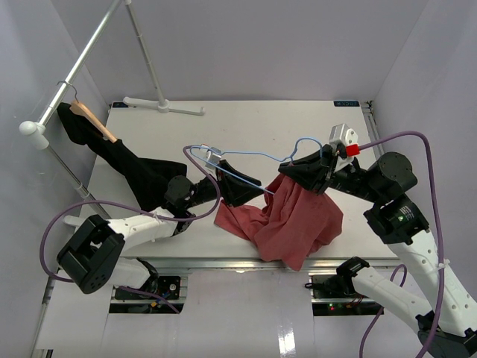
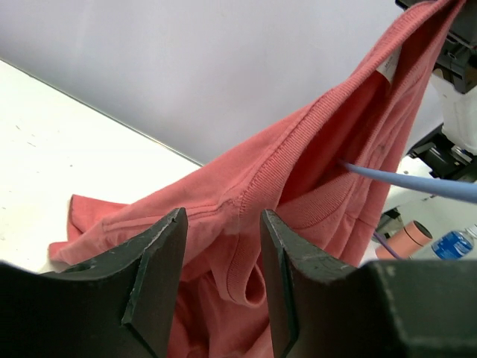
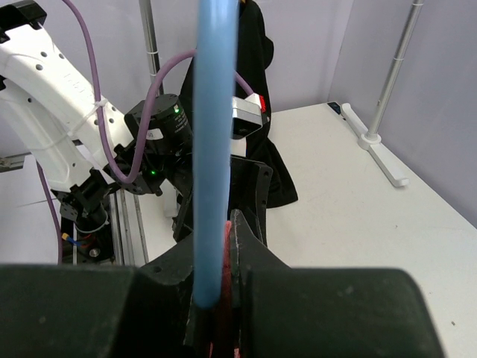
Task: Place the t-shirt on the hanger
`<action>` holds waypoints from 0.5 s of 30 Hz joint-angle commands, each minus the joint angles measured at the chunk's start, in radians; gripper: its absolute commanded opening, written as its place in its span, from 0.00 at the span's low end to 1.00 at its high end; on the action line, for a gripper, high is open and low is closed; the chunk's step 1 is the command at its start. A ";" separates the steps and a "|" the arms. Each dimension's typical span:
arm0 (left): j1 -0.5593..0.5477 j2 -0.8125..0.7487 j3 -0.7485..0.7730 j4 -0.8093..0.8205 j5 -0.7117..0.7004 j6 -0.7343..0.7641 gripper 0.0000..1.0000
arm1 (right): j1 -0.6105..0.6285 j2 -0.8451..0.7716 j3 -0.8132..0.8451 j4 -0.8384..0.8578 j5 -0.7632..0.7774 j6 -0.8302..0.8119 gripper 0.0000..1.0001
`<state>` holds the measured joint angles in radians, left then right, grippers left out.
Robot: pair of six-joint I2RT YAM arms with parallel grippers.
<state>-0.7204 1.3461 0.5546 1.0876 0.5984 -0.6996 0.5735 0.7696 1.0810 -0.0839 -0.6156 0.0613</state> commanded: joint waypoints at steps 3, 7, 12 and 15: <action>-0.010 0.001 0.016 0.011 -0.025 -0.029 0.53 | 0.002 -0.003 -0.024 0.121 0.036 0.028 0.08; -0.023 0.003 0.003 0.016 -0.042 -0.024 0.55 | 0.002 -0.003 -0.032 0.131 0.047 0.033 0.08; -0.029 -0.020 -0.010 0.016 -0.057 -0.031 0.58 | 0.002 -0.006 -0.044 0.131 0.069 0.028 0.08; -0.040 -0.038 -0.003 -0.031 -0.082 -0.006 0.59 | 0.002 -0.007 -0.048 0.131 0.080 0.026 0.08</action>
<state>-0.7419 1.3592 0.5488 1.0777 0.5519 -0.7295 0.5735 0.7731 1.0317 -0.0308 -0.5758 0.0796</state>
